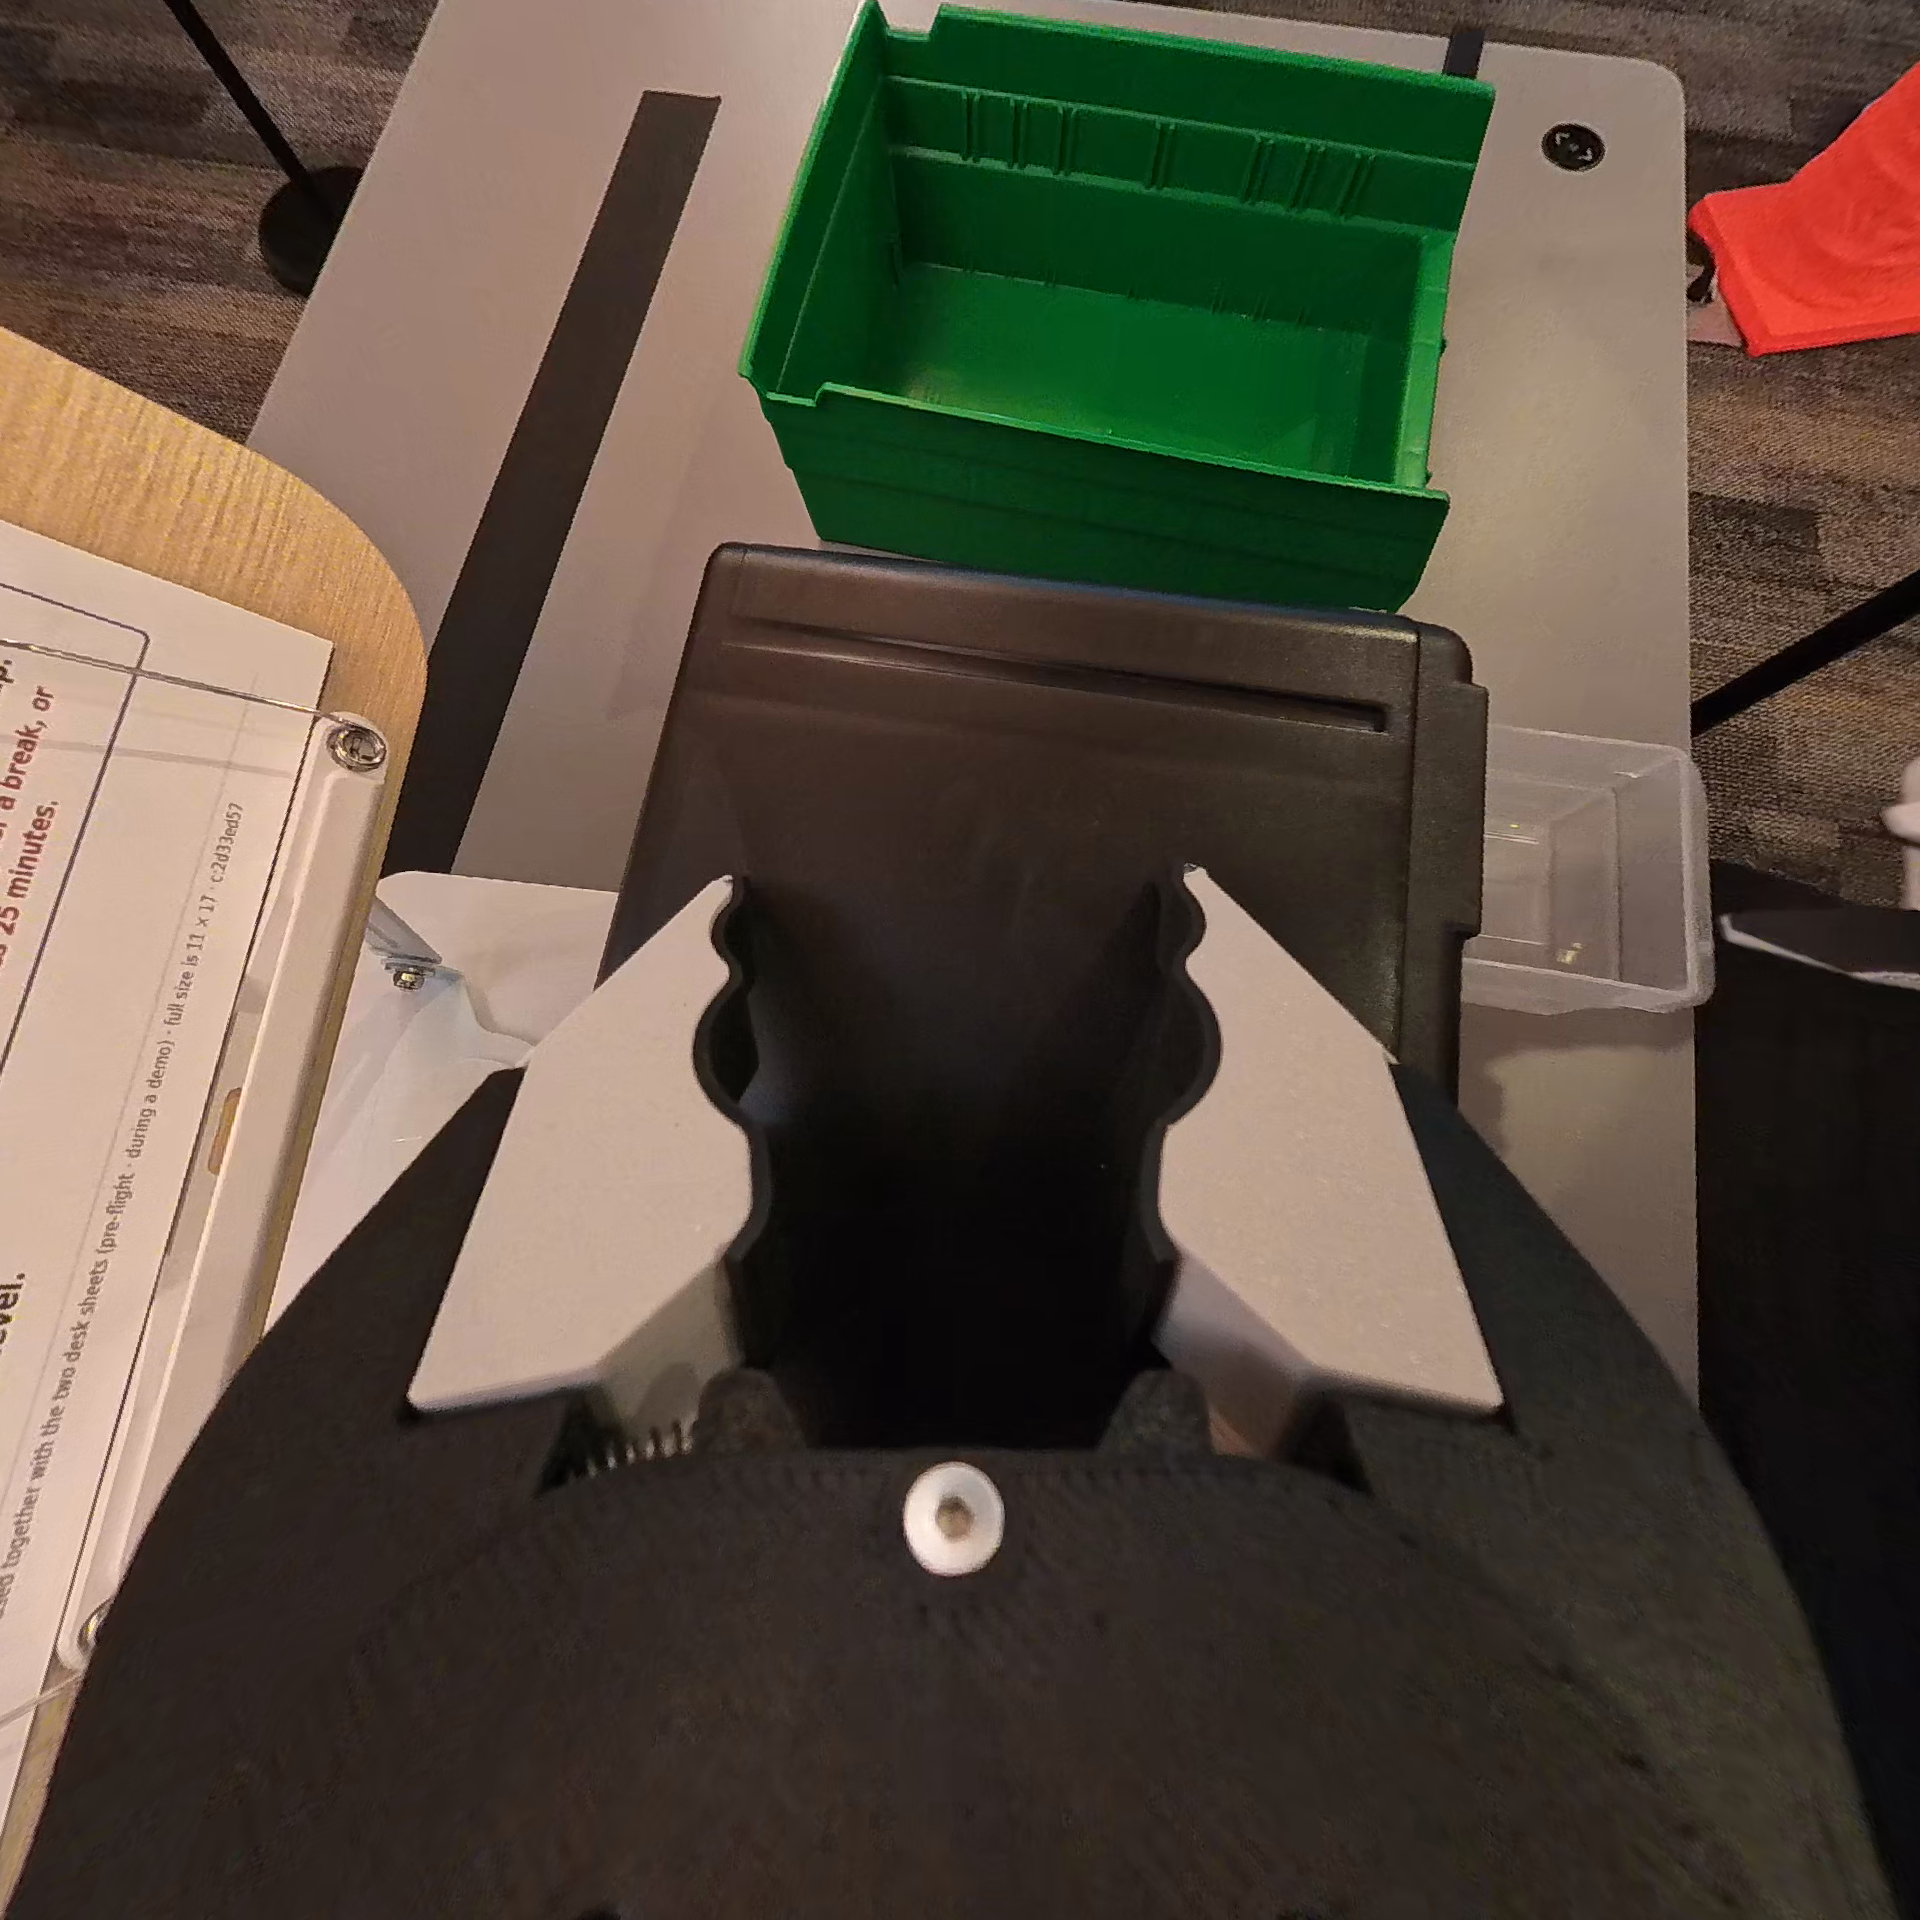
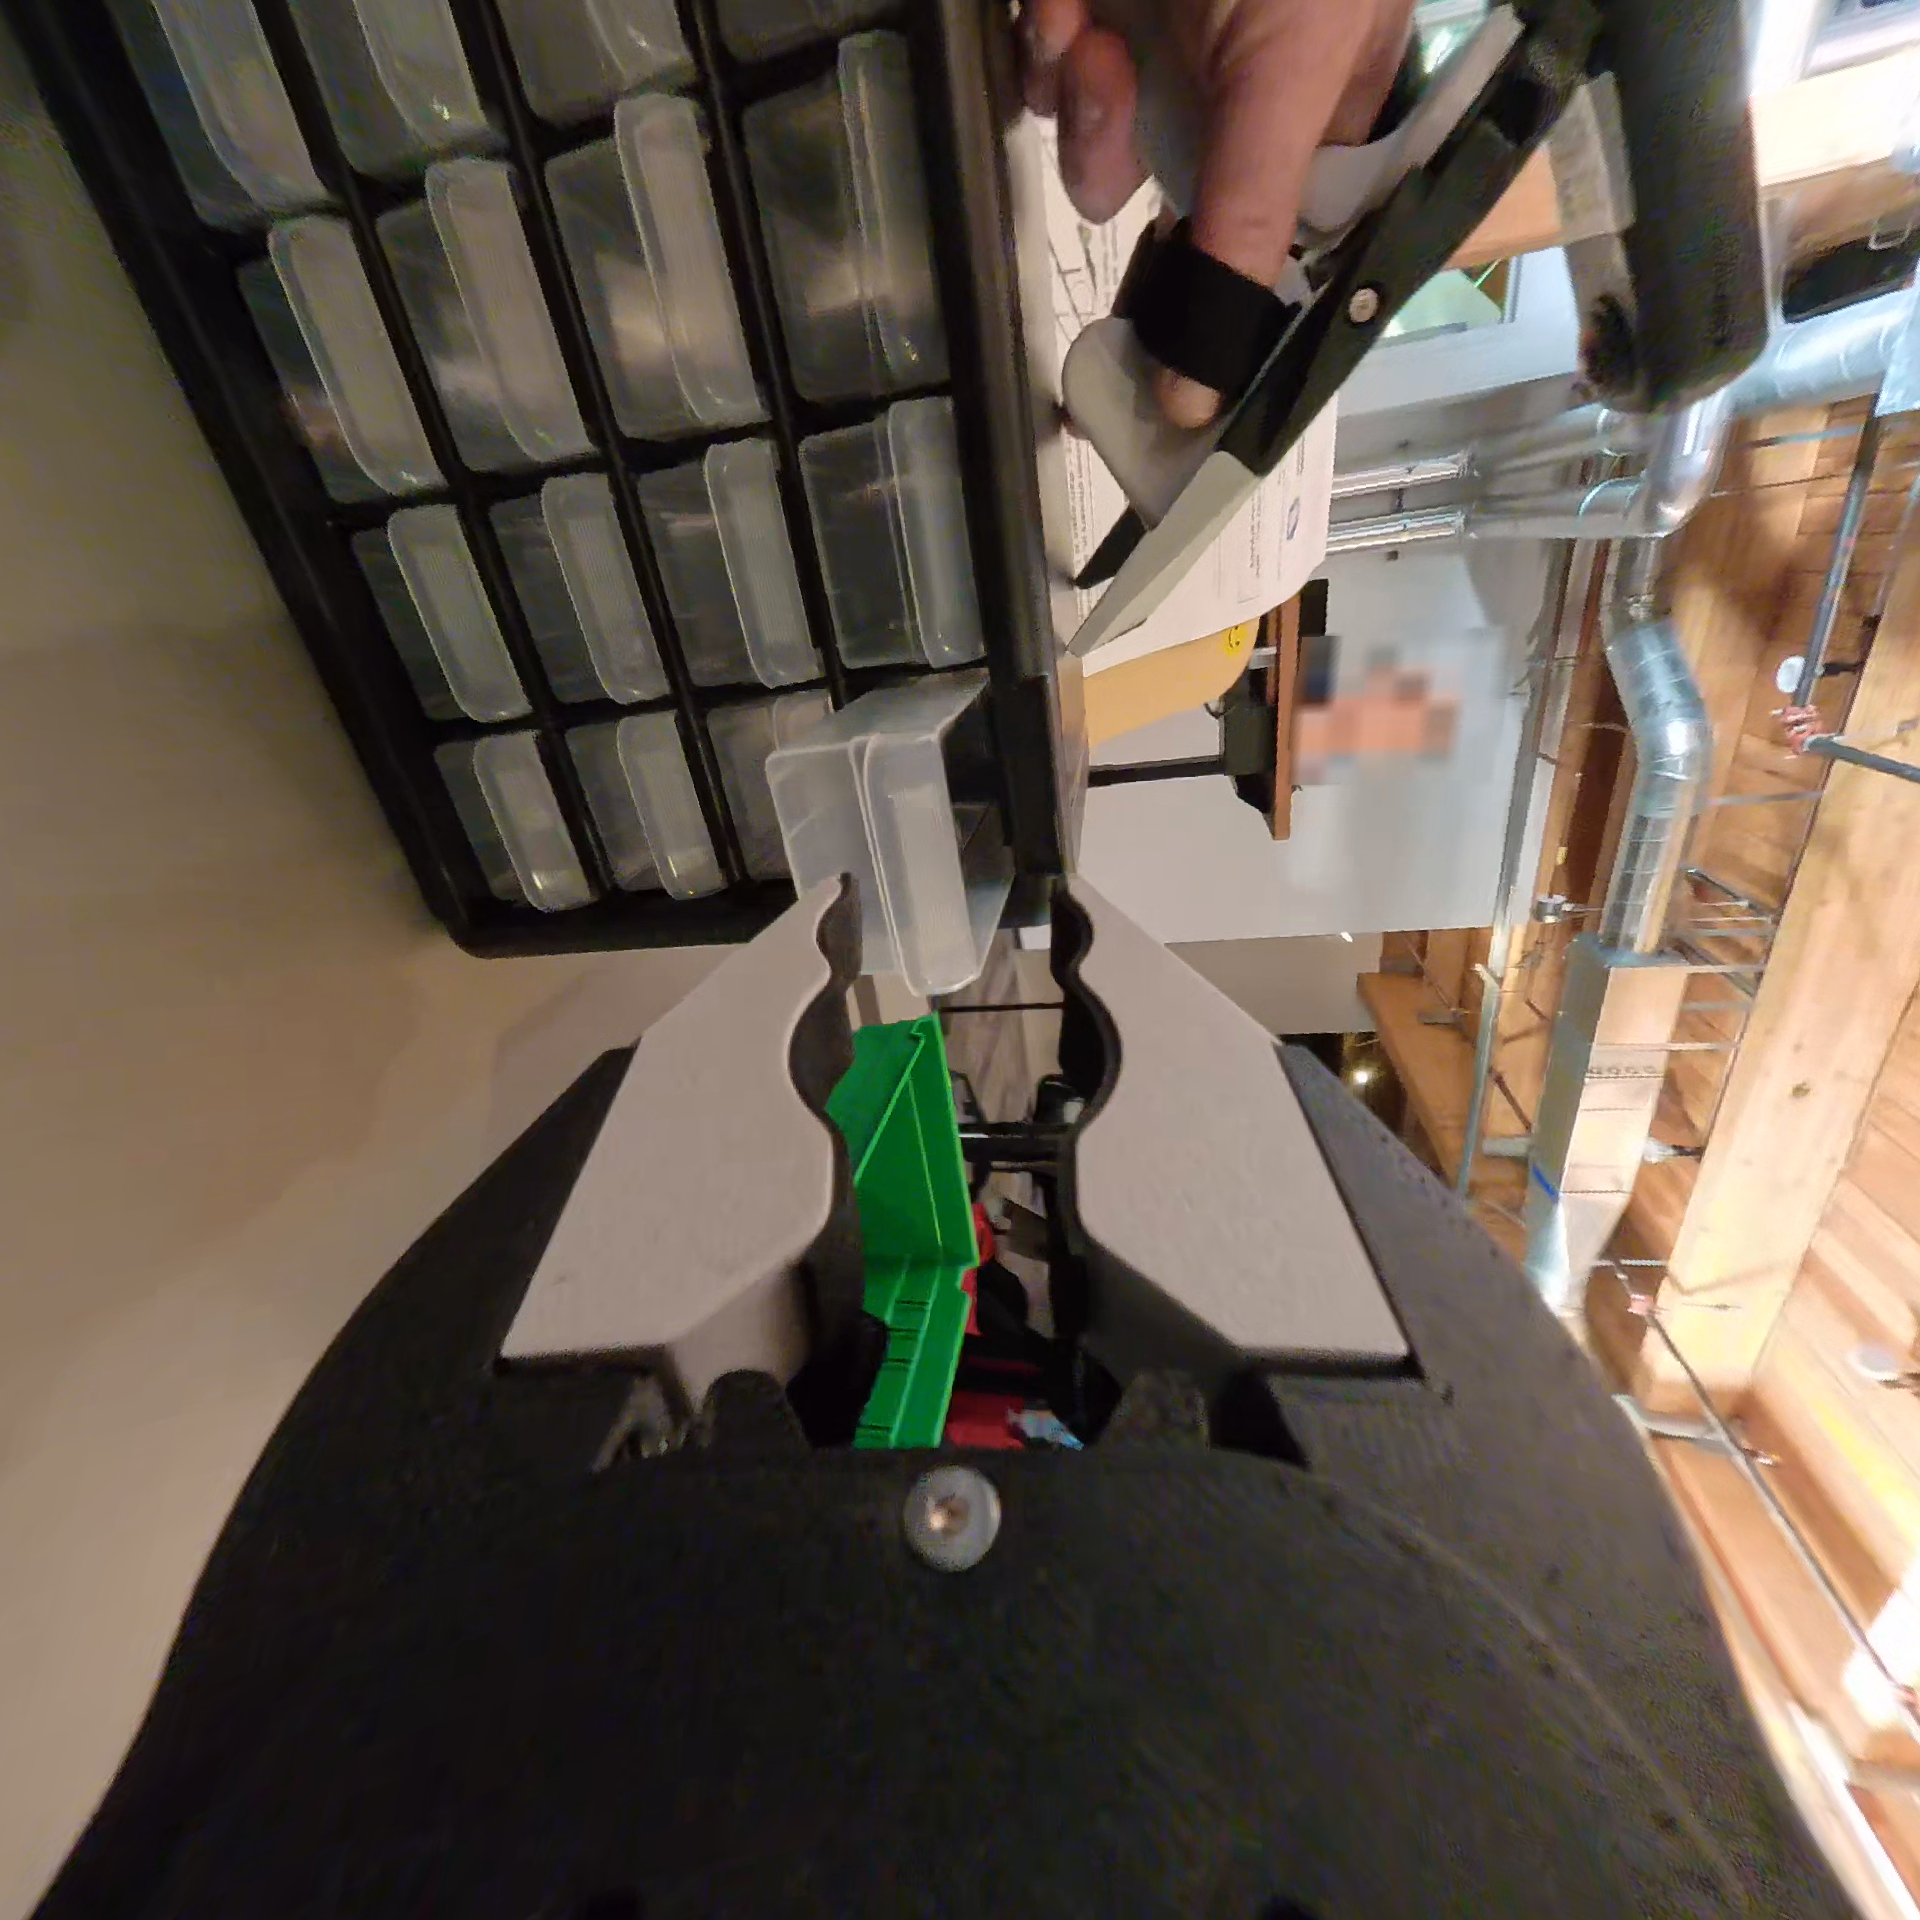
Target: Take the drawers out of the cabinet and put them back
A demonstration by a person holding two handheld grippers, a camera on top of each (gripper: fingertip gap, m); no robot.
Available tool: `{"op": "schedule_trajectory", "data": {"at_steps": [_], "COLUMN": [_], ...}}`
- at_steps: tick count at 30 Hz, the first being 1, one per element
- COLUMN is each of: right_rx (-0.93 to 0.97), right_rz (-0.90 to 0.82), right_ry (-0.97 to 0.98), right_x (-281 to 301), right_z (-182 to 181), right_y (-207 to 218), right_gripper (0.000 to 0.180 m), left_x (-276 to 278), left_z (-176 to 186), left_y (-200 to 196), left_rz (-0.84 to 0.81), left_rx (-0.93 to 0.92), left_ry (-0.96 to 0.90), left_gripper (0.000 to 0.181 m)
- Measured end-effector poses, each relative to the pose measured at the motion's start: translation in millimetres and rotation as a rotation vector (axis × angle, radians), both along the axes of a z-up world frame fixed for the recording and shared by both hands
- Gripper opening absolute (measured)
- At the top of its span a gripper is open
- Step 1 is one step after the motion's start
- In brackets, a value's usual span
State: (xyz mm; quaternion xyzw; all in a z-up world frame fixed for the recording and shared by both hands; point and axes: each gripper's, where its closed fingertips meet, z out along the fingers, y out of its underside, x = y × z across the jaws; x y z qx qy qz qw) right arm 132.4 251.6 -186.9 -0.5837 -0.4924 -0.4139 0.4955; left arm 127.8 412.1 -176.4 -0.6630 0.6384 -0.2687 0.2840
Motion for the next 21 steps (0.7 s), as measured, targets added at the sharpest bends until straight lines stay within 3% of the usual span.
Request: {"op": "schedule_trajectory", "data": {"at_steps": [7,21], "right_rx": [0.091,0.133], "right_rz": [0.010,0.072], "right_ry": [-0.116,-0.089], "right_x": [-1,-3], "right_z": [-8,-5], "right_y": [20,10], "right_gripper": [0.012,0.010], "left_x": [0,0], "left_z": [0,0], "left_y": [0,0], "left_rz": [0.001,0.001], "left_rx": [0.001,-0.001], "left_ry": [0.000,0.000], "left_gripper": [0.078,0.078]}}
